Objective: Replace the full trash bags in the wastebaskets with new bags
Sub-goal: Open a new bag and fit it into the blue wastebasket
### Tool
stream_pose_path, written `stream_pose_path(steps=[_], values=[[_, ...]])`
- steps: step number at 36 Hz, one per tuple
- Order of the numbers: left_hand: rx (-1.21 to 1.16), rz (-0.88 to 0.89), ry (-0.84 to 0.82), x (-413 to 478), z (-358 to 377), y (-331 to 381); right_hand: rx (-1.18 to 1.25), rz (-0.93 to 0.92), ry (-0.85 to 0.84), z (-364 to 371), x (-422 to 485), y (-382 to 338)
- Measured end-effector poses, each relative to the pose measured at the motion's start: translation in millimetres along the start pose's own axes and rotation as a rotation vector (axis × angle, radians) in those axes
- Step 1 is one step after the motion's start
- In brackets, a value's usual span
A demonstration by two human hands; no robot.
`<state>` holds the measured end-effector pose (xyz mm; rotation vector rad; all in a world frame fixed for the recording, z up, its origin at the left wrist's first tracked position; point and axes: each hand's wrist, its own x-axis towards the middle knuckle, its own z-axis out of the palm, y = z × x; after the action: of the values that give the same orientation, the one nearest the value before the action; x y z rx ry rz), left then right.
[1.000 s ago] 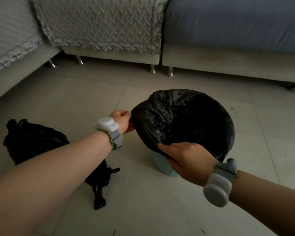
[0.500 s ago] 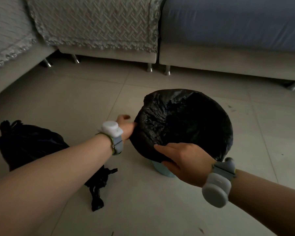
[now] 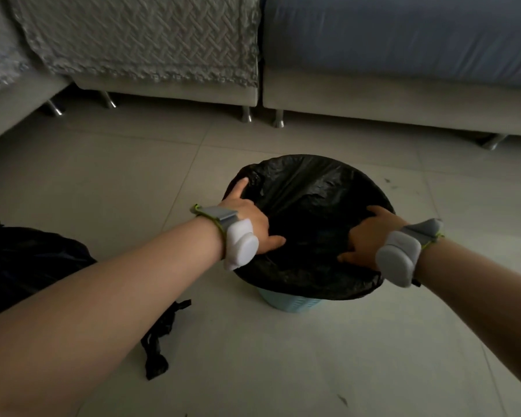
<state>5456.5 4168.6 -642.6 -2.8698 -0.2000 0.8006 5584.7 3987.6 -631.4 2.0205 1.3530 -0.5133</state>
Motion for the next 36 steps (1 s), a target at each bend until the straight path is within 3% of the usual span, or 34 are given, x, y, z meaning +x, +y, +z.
stream_pose_path(steps=[3,7,8,11,14,16,19,21,24,25,27,30,36], values=[[0.017,-0.020,0.098,-2,-1,2,-0.007,0.007,0.096,5,4,2],[0.026,0.020,0.494,-6,-4,6,0.090,-0.072,0.393,8,7,2],[0.002,0.060,0.518,-6,-5,9,0.169,-0.125,0.435,7,6,2],[-0.113,0.175,0.348,-10,2,15,0.391,-0.246,0.366,3,-5,-4],[-0.144,0.166,0.167,-13,6,14,0.291,-0.194,0.087,3,-10,-13],[-0.135,0.165,0.152,-12,7,11,0.232,-0.140,0.021,4,-10,-16],[-0.121,0.181,0.205,-9,5,11,0.231,-0.107,0.072,4,-9,-15],[-0.133,0.190,0.352,-9,8,8,0.266,-0.122,0.172,2,-11,-14],[-0.135,0.186,0.737,-11,12,1,0.198,-0.143,0.428,-2,-11,-10],[-0.146,0.137,0.762,-11,12,-1,0.153,-0.122,0.474,-3,-9,-7],[-0.158,0.004,0.607,-14,8,-6,0.104,-0.053,0.472,-6,-2,-3],[-0.180,-0.102,0.362,-13,7,-14,0.064,0.075,0.340,-4,10,6],[-0.184,-0.123,0.219,-11,9,-19,-0.044,0.129,0.197,6,16,12]])
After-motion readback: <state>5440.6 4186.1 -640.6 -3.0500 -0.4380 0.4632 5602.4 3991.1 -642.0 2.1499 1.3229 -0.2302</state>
